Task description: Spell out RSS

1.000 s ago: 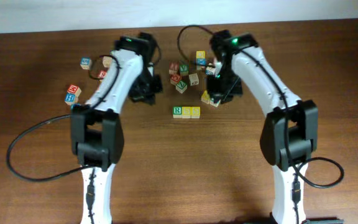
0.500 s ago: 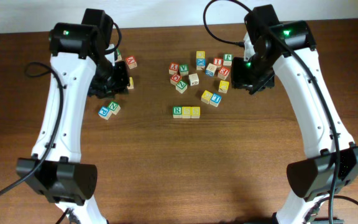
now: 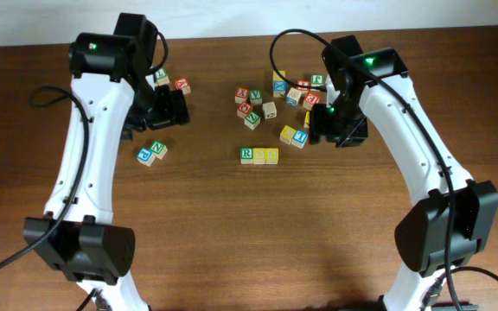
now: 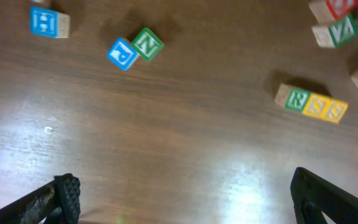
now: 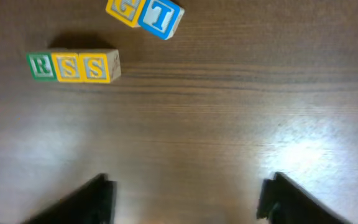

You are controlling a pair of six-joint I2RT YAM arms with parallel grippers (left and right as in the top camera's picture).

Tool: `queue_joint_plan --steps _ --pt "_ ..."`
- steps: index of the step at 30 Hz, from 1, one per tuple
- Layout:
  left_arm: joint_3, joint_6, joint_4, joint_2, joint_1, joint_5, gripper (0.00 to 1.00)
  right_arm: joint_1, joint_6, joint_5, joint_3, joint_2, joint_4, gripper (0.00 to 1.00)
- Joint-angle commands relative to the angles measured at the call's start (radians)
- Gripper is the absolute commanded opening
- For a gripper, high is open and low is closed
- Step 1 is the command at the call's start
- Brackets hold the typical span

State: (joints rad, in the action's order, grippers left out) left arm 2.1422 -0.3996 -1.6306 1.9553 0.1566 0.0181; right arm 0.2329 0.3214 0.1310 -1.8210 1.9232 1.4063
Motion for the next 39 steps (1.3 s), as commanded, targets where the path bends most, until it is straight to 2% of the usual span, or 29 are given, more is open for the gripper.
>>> queue_joint_plan --steps 1,8,18,23,28,39 --pt "-0.008 -0.086 0.024 0.001 -0.065 0.043 0.99 0.005 -0.003 -0.009 0.000 -0.105 0.025 0.98" --pt "-0.008 -0.085 0.016 0.001 -0.166 0.080 0.99 0.085 0.010 -0.171 0.001 -0.343 0.152 0.98" --pt "-0.008 -0.085 -0.013 0.001 -0.184 0.121 0.99 0.280 0.067 -0.227 0.056 -0.649 0.228 0.98" --pt "-0.008 -0.085 -0.016 0.001 -0.184 0.121 0.99 0.304 0.084 -0.214 0.117 -0.798 0.232 0.98" --pt "-0.008 -0.085 -0.016 0.001 -0.184 0.121 0.99 0.304 0.084 -0.214 0.123 -0.840 0.266 0.98" --pt "-0.008 -0.085 -0.016 0.001 -0.184 0.121 0.99 0.304 0.084 -0.214 0.124 -0.816 0.292 0.98"
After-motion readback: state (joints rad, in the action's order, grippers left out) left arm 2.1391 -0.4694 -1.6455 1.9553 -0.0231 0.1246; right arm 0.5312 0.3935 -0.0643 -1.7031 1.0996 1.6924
